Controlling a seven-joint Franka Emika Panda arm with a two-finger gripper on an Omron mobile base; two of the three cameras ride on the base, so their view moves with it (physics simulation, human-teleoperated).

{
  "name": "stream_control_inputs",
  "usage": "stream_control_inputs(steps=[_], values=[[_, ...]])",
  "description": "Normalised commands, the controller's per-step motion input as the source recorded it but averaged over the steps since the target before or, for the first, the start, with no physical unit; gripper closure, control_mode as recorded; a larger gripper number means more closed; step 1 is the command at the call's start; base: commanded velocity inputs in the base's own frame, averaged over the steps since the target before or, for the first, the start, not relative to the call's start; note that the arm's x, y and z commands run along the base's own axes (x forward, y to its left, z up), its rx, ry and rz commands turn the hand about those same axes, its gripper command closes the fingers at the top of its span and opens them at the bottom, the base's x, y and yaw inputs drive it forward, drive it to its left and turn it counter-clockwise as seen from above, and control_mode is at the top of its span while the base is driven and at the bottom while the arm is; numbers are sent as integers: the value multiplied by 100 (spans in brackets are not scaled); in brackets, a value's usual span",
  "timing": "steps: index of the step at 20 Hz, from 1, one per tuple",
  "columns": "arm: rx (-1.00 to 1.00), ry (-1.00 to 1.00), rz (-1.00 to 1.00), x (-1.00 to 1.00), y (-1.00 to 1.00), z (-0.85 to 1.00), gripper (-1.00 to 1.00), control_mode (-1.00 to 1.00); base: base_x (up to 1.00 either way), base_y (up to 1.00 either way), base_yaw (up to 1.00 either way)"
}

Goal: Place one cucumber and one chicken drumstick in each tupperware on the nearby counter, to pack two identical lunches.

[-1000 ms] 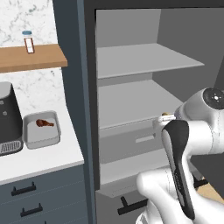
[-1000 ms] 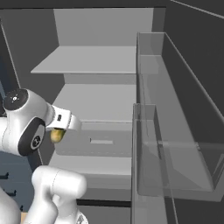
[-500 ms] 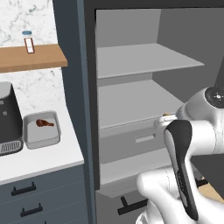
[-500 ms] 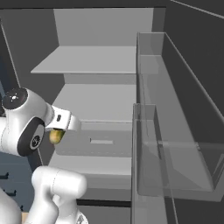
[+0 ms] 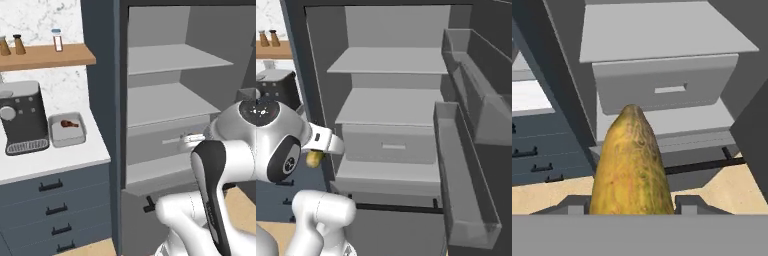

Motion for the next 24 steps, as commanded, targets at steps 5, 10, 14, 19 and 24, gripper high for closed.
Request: stream_control_inputs(steps=[5,10,14,19,24], values=[[0,0,0,0,0,0,100,100,-96,87,17],[0,0,0,0,0,0,100,100,-13,100,1],[0,0,0,0,0,0,100,100,33,91,0],[0,0,0,0,0,0,100,100,60,24,0],[0,0,0,0,0,0,100,100,85,7,0]])
